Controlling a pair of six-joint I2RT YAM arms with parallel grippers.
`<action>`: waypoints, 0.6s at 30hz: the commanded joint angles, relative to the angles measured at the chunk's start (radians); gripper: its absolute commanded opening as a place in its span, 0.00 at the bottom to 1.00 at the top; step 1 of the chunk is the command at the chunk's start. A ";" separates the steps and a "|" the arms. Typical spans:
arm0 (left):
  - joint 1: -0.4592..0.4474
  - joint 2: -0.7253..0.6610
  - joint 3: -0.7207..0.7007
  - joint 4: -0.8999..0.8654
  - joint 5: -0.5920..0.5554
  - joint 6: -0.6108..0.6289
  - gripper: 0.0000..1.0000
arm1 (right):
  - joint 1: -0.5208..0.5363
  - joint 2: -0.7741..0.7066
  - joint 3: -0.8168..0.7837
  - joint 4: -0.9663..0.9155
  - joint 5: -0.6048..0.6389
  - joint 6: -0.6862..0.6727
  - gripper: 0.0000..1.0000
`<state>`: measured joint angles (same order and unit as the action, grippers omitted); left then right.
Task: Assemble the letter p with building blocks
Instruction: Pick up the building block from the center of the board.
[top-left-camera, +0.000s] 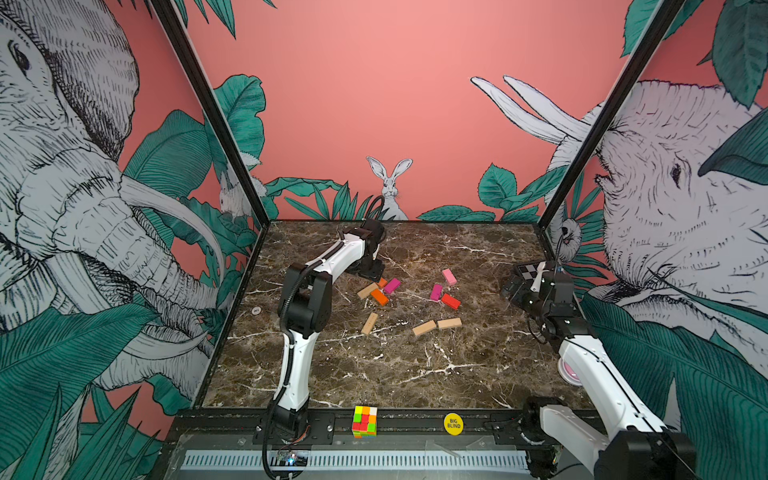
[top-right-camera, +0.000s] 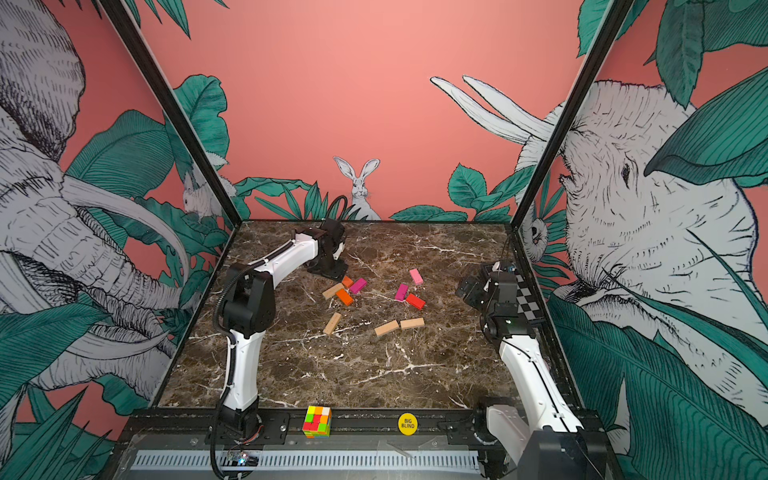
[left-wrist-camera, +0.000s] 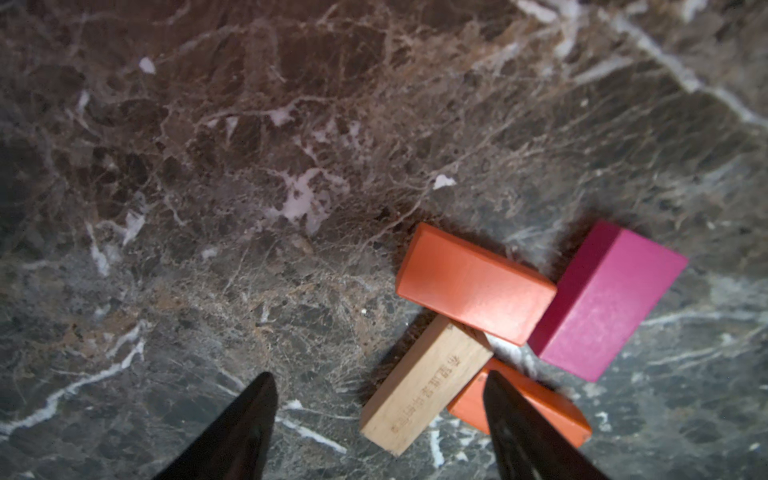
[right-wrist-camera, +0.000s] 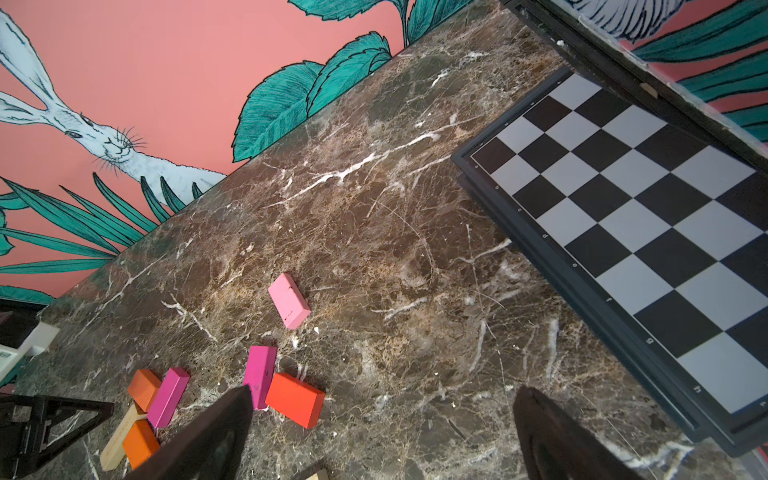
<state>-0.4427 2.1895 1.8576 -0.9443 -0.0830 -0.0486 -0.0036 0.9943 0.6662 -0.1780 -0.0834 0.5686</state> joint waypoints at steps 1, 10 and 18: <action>-0.010 -0.043 -0.017 -0.031 0.061 0.076 0.90 | 0.005 0.006 -0.004 0.015 -0.006 -0.012 0.98; -0.019 0.029 0.065 -0.065 0.075 0.142 0.93 | 0.005 0.011 -0.010 0.005 -0.012 -0.010 0.98; -0.022 0.116 0.151 -0.098 0.093 0.177 0.91 | 0.005 0.003 -0.004 -0.017 0.001 -0.026 0.98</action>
<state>-0.4587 2.2868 1.9728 -0.9890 -0.0116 0.0944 -0.0036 1.0023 0.6662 -0.1986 -0.0898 0.5610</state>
